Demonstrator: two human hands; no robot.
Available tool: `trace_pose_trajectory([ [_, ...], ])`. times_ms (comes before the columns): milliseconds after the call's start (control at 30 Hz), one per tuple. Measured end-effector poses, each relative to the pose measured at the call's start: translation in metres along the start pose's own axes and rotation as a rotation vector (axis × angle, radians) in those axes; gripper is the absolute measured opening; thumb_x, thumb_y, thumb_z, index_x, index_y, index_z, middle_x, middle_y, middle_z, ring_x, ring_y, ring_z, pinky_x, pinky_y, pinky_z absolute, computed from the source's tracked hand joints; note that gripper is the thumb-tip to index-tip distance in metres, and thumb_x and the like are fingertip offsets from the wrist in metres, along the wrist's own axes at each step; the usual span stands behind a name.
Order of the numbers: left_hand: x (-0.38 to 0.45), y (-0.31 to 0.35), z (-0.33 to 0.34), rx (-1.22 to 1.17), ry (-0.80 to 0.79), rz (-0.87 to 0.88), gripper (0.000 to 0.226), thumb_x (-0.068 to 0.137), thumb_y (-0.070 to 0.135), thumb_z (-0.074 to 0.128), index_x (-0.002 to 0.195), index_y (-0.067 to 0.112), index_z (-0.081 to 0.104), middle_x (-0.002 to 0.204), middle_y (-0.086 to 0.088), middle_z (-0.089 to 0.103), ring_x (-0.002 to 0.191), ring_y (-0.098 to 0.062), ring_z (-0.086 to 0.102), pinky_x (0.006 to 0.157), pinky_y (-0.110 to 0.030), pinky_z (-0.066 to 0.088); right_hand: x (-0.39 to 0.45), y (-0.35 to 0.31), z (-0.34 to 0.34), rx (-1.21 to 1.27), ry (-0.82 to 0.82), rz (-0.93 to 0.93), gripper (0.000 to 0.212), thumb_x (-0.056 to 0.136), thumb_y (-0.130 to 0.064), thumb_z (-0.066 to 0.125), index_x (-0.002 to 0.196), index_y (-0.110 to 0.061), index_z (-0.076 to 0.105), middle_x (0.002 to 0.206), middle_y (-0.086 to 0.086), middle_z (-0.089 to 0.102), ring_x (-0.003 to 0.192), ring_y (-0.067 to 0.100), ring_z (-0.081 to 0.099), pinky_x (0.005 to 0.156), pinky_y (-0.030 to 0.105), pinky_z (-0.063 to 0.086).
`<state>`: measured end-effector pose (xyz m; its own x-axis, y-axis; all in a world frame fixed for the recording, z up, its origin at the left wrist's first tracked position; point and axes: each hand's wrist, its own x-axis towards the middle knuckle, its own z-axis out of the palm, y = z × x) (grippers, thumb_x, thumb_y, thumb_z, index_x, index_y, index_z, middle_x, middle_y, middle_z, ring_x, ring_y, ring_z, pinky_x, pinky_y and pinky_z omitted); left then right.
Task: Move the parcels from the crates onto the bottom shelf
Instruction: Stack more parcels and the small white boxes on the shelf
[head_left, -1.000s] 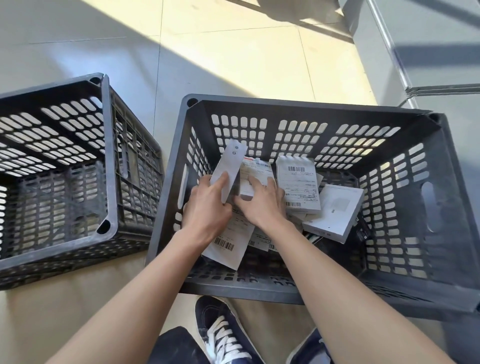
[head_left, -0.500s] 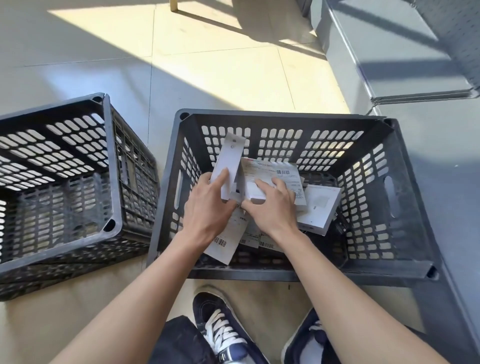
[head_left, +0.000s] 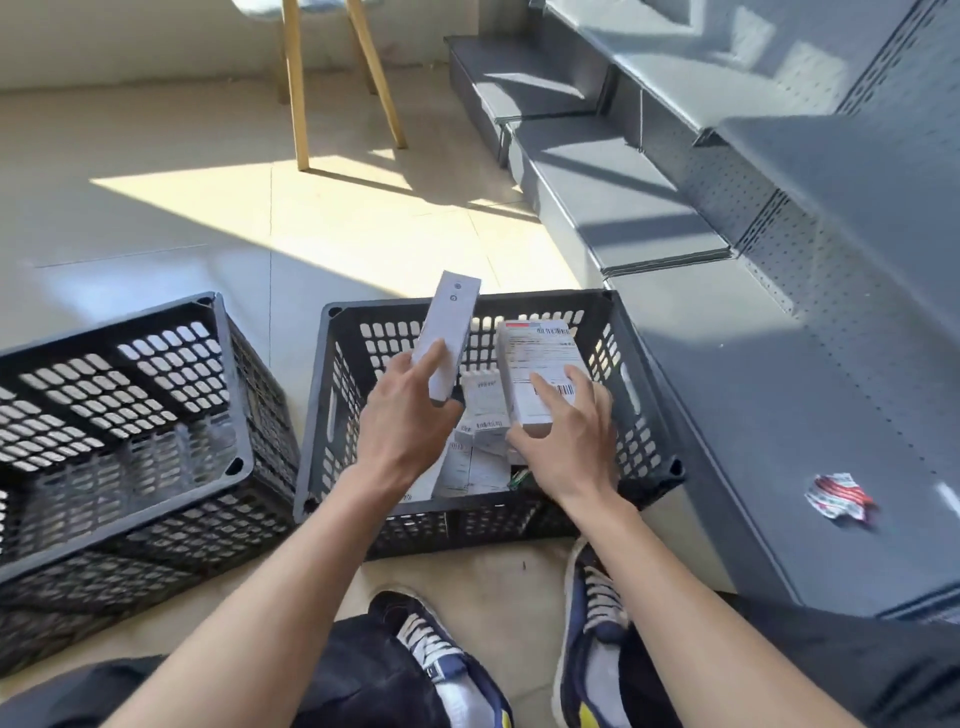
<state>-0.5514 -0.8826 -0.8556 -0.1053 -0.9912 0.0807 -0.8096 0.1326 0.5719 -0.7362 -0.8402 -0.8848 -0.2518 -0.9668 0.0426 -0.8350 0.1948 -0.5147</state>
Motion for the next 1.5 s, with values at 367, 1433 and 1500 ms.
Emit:
trace_pose_trajectory([
  [367,-0.027,0.114,-0.02,-0.065,-0.023,0.223,0.063,0.084,0.017,0.07,0.14,0.032,0.046,0.121,-0.009,0.057,0.087,-0.024,0.061,0.074,-0.039,0.058,-0.057,0.034,-0.123,-0.102,0.321,0.051,0.063,0.078,-0.043,0.075,0.138,-0.032,0.058,0.151,0.005,0.039,0.138,0.032,0.03,0.107,0.053,0.036],
  [1433,-0.189,0.385,0.025,-0.209,-0.174,0.675,0.067,0.081,0.025,0.067,0.143,0.04,0.048,0.122,0.002,0.056,0.094,-0.024,0.053,0.072,-0.031,0.038,-0.261,0.182,-0.339,-0.228,0.815,0.292,0.06,0.074,-0.041,0.074,0.131,-0.027,0.064,0.147,0.001,0.043,0.137,0.034,0.032,0.105,0.051,0.036],
  [1500,-0.2,0.4,0.03,-0.232,-0.188,0.712,0.063,0.081,0.025,0.067,0.139,0.044,0.049,0.116,0.004,0.057,0.089,-0.022,0.053,0.07,-0.032,0.04,-0.277,0.19,-0.349,-0.248,0.835,0.325,0.061,0.075,-0.043,0.075,0.132,-0.028,0.063,0.147,0.0,0.042,0.138,0.033,0.031,0.106,0.051,0.036],
])
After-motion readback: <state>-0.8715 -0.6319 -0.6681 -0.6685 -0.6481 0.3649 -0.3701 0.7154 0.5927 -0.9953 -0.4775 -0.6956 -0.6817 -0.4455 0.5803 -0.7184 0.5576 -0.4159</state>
